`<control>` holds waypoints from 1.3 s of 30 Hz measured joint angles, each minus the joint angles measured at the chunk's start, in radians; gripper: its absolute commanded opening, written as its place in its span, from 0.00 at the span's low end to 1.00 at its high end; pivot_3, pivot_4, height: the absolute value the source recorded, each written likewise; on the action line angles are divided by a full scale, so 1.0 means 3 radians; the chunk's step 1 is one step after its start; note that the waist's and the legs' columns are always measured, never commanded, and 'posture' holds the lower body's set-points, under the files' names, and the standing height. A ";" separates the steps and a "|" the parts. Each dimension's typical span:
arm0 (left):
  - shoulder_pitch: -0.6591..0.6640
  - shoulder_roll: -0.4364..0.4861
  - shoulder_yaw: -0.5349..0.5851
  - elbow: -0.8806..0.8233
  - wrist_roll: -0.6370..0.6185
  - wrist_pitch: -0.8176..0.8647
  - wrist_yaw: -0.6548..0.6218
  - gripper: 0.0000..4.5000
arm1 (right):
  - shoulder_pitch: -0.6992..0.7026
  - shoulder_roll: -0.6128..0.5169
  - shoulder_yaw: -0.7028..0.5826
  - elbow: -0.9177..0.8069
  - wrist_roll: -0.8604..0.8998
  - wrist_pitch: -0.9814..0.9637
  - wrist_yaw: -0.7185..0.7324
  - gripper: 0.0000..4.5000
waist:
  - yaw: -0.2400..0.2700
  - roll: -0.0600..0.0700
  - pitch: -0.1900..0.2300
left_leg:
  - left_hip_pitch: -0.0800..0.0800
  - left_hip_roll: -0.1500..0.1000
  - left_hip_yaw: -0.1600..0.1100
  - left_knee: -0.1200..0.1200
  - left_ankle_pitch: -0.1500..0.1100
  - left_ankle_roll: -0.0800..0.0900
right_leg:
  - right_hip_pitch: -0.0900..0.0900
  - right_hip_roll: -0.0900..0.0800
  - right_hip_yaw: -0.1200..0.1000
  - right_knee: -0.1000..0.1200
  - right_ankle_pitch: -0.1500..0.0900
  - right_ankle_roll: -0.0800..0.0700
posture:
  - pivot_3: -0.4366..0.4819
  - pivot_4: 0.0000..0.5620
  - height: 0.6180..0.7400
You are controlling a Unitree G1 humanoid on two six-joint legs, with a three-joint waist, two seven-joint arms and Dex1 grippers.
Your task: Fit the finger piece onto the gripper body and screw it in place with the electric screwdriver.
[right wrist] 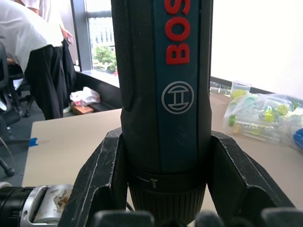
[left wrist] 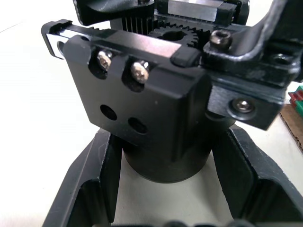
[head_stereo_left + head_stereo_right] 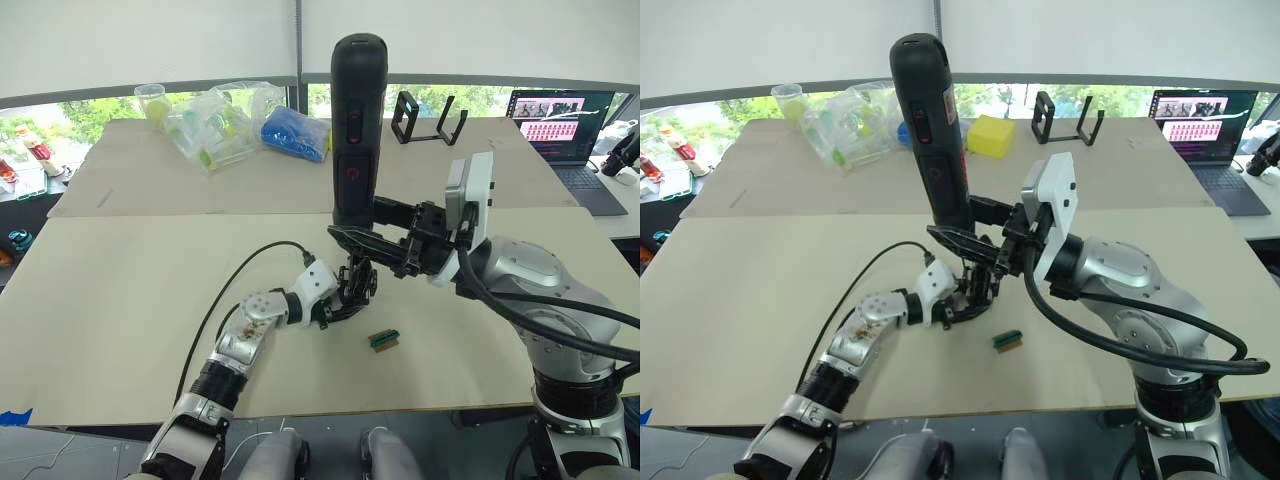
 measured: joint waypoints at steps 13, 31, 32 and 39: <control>-0.0298 -0.0010 -0.0010 0.0491 -0.0006 -0.0283 -0.0211 0.50 | 0.0053 0.0068 0.0031 0.0074 -0.0266 -0.0156 0.0103 0.43 | 0.0005 0.0000 0.0000 | -0.0001 -0.0001 0.0001 0.0000 0.0000 0.0000 | 0.0000 0.0001 0.0000 0.0000 0.0000 0.0000 | 0.48 0.27 1.00; -0.0298 -0.0025 0.0000 0.0492 -0.0006 -0.0279 -0.0211 0.50 | 0.0132 0.0155 0.0079 0.0165 -0.0500 -0.0257 0.0211 0.43 | 0.0004 0.0000 0.0000 | -0.0001 -0.0001 0.0000 0.0000 0.0000 0.0000 | 0.0000 0.0002 0.0000 0.0000 0.0000 0.0000 | 0.48 0.27 1.00; -0.0298 -0.0027 0.0000 0.0492 -0.0006 -0.0279 -0.0210 0.50 | 0.0132 0.0158 0.0079 0.0167 -0.0501 -0.0257 0.0216 0.43 | 0.0004 0.0000 0.0000 | -0.0001 -0.0001 0.0000 0.0000 0.0000 0.0000 | 0.0000 0.0002 0.0000 0.0001 0.0000 0.0000 | 0.48 0.27 1.00; -0.0298 -0.0032 0.0002 0.0491 -0.0006 -0.0278 -0.0206 0.50 | 0.0164 0.0164 0.0079 0.0178 -0.0528 -0.0257 0.0263 0.43 | 0.0003 0.0000 0.0000 | -0.0001 -0.0001 0.0000 0.0000 0.0000 0.0000 | 0.0000 0.0002 0.0000 0.0001 0.0000 0.0000 | 0.48 0.27 1.00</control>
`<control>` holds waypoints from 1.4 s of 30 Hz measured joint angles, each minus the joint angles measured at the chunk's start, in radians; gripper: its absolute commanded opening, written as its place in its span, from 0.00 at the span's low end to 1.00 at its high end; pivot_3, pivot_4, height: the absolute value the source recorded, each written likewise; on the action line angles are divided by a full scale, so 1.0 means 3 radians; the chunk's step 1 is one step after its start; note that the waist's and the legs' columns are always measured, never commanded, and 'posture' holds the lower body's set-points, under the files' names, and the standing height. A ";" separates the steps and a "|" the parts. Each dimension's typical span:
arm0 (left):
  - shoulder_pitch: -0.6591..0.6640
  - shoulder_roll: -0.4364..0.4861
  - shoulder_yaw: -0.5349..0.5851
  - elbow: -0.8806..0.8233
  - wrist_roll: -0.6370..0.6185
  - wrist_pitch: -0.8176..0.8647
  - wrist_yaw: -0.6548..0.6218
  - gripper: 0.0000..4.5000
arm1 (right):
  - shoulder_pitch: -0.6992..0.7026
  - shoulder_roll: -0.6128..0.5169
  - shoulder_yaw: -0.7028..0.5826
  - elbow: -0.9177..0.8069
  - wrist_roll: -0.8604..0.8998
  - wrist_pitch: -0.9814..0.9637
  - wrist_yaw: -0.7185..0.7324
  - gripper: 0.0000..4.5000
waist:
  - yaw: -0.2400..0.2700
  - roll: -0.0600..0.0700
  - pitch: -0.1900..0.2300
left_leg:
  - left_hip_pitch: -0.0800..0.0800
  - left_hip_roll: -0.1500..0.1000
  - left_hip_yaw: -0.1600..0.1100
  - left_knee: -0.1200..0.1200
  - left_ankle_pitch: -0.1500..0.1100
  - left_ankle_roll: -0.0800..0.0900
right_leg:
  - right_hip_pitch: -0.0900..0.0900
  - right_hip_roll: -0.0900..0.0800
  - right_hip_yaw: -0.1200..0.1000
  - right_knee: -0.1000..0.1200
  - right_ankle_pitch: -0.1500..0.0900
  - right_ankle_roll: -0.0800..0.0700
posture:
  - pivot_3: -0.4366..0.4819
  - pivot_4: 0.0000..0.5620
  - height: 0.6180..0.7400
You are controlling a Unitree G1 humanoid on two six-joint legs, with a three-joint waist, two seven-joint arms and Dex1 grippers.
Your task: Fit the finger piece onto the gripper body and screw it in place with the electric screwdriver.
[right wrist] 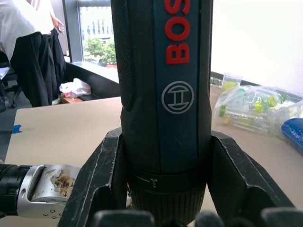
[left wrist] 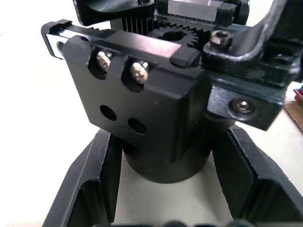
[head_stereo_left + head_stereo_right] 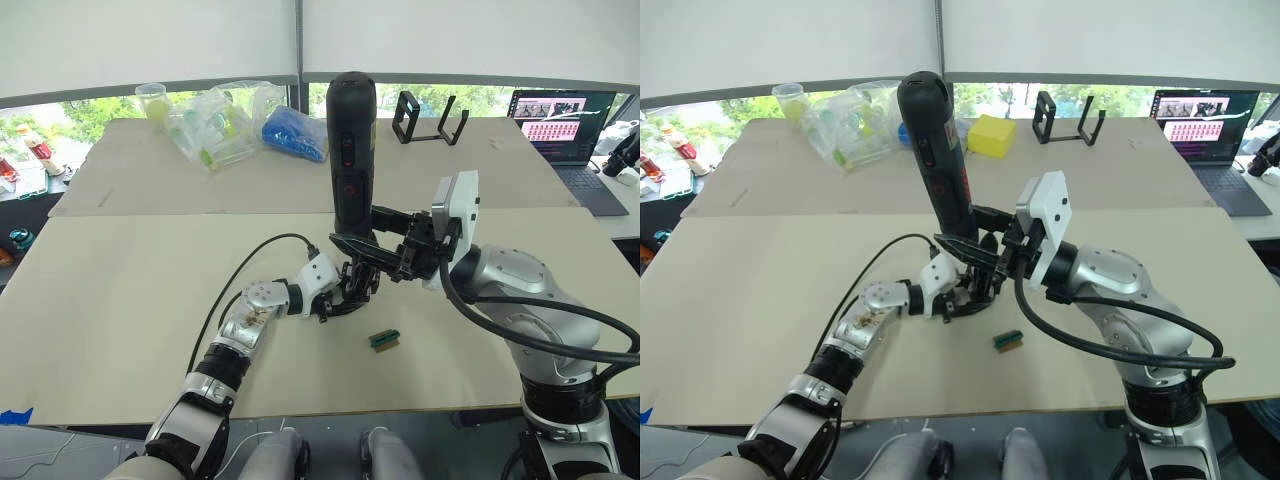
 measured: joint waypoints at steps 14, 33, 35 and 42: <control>0.0000 -0.0014 0.0001 0.0000 0.0000 0.0002 0.0002 0.50 | -0.0001 0.0037 0.0000 0.0042 -0.0034 -0.0001 0.0005 0.43 | 0.0000 0.0000 0.0000 | 0.0000 0.0000 0.0000 0.0000 0.0000 0.0000 | 0.0000 0.0000 0.0000 0.0000 0.0000 0.0000 | 0.48 0.27 1.00; 0.0000 -0.0015 0.0001 0.0000 0.0000 0.0002 0.0001 0.50 | -0.0001 0.0066 -0.0001 0.0050 -0.0043 -0.0001 0.0002 0.43 | 0.0000 0.0000 0.0000 | 0.0000 0.0000 0.0000 0.0000 0.0000 0.0000 | 0.0000 0.0000 0.0000 0.0000 0.0000 0.0000 | 0.48 0.27 1.00; 0.0000 -0.0014 0.0001 0.0000 0.0000 0.0002 0.0001 0.50 | -0.0001 0.0066 -0.0001 0.0050 -0.0051 -0.0001 0.0003 0.43 | 0.0000 0.0000 0.0000 | 0.0000 0.0000 0.0000 0.0000 0.0000 0.0000 | 0.0000 0.0000 0.0000 0.0000 0.0000 0.0000 | 0.48 0.27 1.00; 0.0000 -0.0013 0.0001 0.0000 0.0001 0.0002 0.0002 0.50 | -0.0001 0.0066 -0.0001 0.0050 -0.0066 -0.0001 0.0008 0.43 | 0.0000 0.0000 0.0000 | 0.0000 0.0000 0.0000 0.0000 0.0000 0.0000 | 0.0000 0.0000 0.0000 0.0000 0.0000 0.0000 | 0.48 0.27 1.00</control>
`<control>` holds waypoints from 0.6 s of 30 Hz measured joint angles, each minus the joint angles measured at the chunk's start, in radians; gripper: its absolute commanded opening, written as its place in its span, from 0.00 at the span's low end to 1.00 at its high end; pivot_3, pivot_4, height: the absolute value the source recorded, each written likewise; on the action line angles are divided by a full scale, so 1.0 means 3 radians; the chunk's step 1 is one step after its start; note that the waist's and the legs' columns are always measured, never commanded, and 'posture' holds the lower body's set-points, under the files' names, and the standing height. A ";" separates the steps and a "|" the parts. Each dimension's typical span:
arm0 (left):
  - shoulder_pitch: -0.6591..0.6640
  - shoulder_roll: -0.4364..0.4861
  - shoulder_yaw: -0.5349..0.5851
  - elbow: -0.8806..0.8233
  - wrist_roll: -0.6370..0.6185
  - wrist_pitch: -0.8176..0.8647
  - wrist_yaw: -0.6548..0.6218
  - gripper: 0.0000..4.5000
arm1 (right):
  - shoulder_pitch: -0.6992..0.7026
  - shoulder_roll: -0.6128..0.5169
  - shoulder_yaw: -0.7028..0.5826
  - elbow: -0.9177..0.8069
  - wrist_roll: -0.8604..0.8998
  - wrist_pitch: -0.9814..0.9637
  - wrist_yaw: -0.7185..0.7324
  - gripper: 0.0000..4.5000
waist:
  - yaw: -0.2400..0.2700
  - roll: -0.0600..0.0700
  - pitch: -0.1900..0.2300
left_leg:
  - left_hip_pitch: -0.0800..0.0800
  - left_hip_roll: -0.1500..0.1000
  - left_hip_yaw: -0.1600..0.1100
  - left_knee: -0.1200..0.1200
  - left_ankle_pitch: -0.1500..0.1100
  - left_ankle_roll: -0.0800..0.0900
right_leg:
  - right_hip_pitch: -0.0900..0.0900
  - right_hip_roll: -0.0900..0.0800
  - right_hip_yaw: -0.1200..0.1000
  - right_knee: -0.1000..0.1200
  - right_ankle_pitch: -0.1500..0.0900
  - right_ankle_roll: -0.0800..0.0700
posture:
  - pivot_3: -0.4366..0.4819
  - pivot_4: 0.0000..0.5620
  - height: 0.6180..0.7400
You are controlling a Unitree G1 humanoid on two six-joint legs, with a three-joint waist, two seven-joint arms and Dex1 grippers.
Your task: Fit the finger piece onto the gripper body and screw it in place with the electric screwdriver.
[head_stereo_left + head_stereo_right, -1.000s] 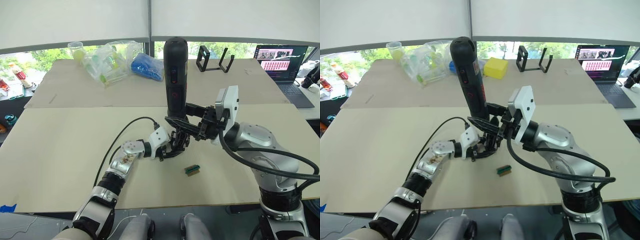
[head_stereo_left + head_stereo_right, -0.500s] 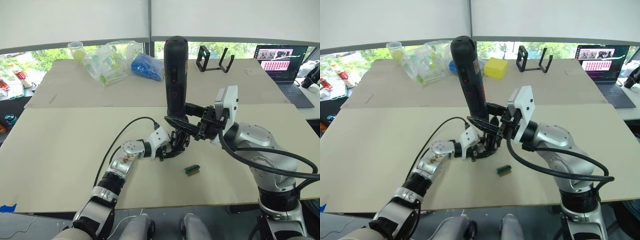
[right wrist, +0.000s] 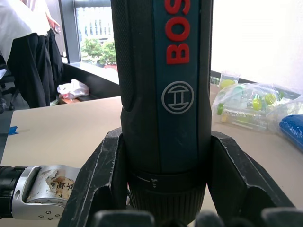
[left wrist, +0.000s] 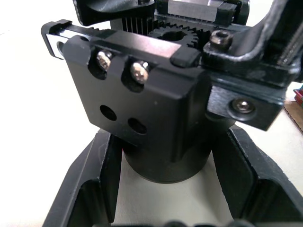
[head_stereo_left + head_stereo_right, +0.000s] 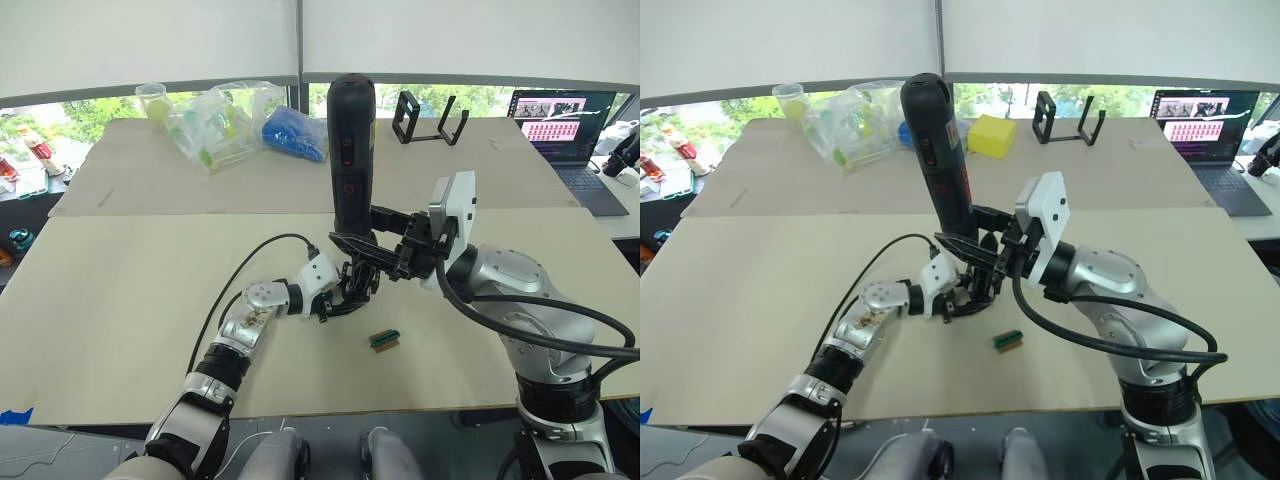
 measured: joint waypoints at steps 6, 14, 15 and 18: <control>0.0000 -0.0002 0.0000 0.0000 0.0000 0.0000 0.0001 0.50 | 0.0000 -0.0001 0.0000 0.0000 0.0001 0.0000 0.0003 0.43 | 0.0000 0.0000 0.0000 | 0.0000 0.0000 0.0000 0.0000 0.0000 0.0000 | 0.0000 0.0000 0.0000 0.0000 0.0000 0.0000 | 0.48 0.27 1.00; 0.0000 -0.0002 0.0000 0.0000 0.0000 0.0000 0.0002 0.50 | -0.0002 -0.0001 0.0000 0.0000 0.0037 0.0000 0.0001 0.43 | 0.0000 0.0000 0.0000 | 0.0000 0.0000 0.0000 0.0000 0.0000 0.0000 | 0.0000 0.0000 0.0000 0.0000 0.0000 0.0000 | 0.48 0.27 1.00; 0.0000 -0.0003 0.0000 0.0000 0.0000 0.0000 0.0002 0.50 | -0.0007 -0.0002 0.0000 0.0000 0.0039 0.0000 0.0001 0.43 | 0.0000 0.0000 0.0000 | 0.0000 0.0000 0.0000 0.0000 0.0000 0.0000 | 0.0000 0.0000 0.0000 0.0000 0.0000 0.0000 | 0.48 0.27 1.00; 0.0000 -0.0003 0.0000 0.0000 0.0000 0.0000 0.0002 0.50 | -0.0010 -0.0009 0.0000 -0.0001 0.0040 0.0000 0.0001 0.43 | 0.0000 0.0000 0.0000 | 0.0000 0.0000 0.0000 0.0000 0.0000 0.0000 | 0.0000 0.0000 0.0000 0.0000 0.0000 0.0000 | 0.48 0.27 1.00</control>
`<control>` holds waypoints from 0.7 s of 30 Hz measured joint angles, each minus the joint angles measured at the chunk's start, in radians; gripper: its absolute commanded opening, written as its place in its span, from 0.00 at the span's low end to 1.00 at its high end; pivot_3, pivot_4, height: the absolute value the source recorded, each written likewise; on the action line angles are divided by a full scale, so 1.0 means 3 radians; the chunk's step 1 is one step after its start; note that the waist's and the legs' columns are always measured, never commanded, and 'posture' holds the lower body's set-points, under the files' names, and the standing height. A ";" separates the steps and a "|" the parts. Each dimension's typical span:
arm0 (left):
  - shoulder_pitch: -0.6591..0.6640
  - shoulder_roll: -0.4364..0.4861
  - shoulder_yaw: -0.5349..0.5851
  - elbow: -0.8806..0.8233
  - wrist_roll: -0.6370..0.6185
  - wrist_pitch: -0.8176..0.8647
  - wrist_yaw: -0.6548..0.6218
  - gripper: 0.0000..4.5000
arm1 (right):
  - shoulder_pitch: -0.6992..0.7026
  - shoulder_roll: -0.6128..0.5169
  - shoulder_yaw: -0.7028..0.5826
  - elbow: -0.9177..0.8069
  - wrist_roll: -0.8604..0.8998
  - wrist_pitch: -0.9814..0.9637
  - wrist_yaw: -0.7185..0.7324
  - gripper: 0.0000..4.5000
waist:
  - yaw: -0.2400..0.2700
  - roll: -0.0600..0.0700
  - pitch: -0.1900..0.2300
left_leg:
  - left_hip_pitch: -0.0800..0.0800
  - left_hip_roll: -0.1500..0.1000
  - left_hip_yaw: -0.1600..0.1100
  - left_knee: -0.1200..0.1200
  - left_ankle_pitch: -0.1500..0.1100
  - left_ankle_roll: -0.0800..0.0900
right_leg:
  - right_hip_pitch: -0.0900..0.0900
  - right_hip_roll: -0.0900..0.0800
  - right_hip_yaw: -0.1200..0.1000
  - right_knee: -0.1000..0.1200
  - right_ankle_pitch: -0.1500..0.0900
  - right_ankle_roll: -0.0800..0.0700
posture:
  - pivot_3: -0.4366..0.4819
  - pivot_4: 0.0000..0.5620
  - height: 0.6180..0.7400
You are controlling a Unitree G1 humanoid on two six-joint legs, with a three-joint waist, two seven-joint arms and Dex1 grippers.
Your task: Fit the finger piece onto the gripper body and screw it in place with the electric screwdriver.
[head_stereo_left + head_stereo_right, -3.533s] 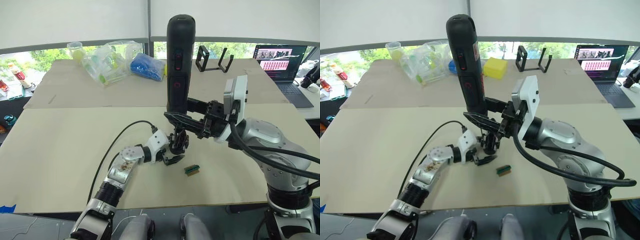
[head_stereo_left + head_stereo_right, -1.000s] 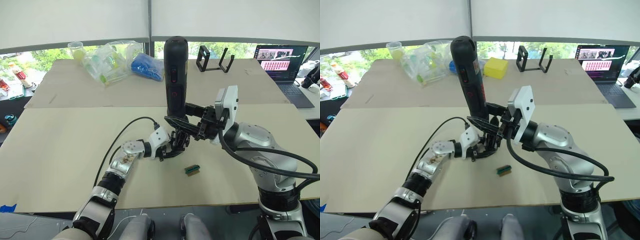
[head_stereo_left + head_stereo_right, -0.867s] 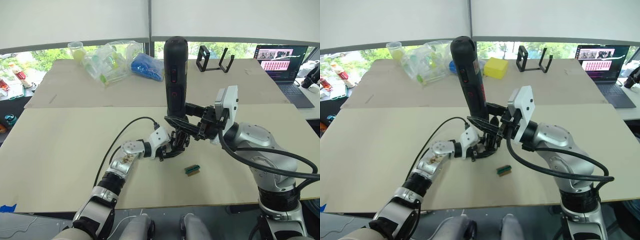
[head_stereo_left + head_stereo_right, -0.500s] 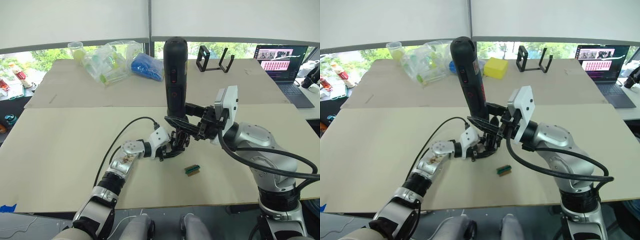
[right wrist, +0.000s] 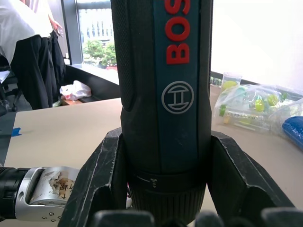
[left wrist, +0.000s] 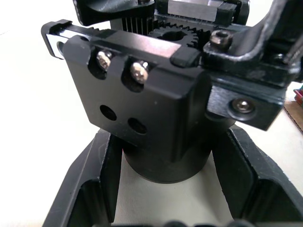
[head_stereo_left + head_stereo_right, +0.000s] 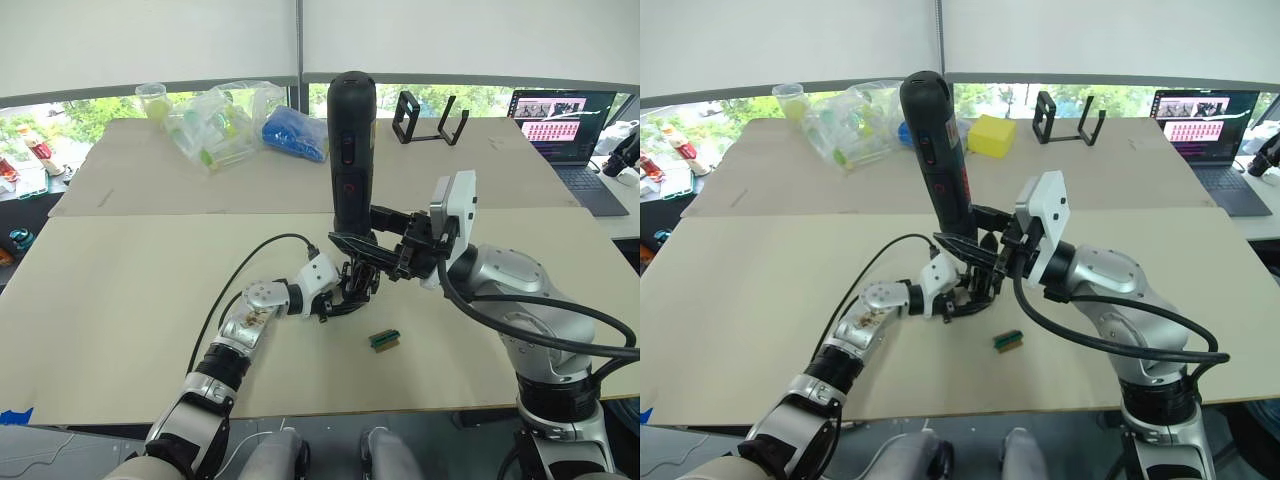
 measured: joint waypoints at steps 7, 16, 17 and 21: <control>0.0000 0.0000 0.0000 0.0000 0.0000 0.0000 0.0000 0.50 | 0.0000 -0.0042 0.0000 0.0000 -0.0001 0.0000 0.0002 0.43 | 0.0000 0.0000 0.0000 | 0.0000 0.0000 0.0000 0.0000 0.0000 0.0000 | 0.0000 0.0000 0.0000 0.0000 0.0000 0.0000 | 0.48 0.27 1.00; 0.0000 0.0003 0.0000 0.0000 0.0000 0.0000 0.0000 0.50 | 0.0001 -0.0042 0.0000 0.0000 -0.0003 0.0000 0.0002 0.43 | 0.0000 0.0000 0.0000 | 0.0000 0.0000 0.0000 0.0000 0.0000 0.0000 | 0.0000 0.0000 0.0000 0.0000 0.0000 0.0000 | 0.48 0.27 1.00; 0.0000 0.0003 0.0001 0.0000 0.0000 0.0000 0.0000 0.50 | 0.0001 -0.0041 0.0000 0.0000 -0.0003 0.0000 0.0000 0.43 | 0.0000 0.0000 0.0000 | 0.0000 0.0000 0.0000 0.0000 0.0000 0.0000 | 0.0000 0.0000 0.0000 0.0000 0.0000 0.0000 | 0.48 0.27 1.00; 0.0000 0.0004 0.0001 0.0000 0.0000 0.0000 0.0000 0.50 | 0.0000 0.0011 0.0000 0.0000 -0.0002 0.0000 -0.0013 0.43 | -0.0001 0.0000 0.0000 | 0.0000 0.0000 0.0000 0.0000 0.0000 0.0000 | 0.0000 0.0000 0.0000 0.0000 0.0000 0.0000 | 0.48 0.27 1.00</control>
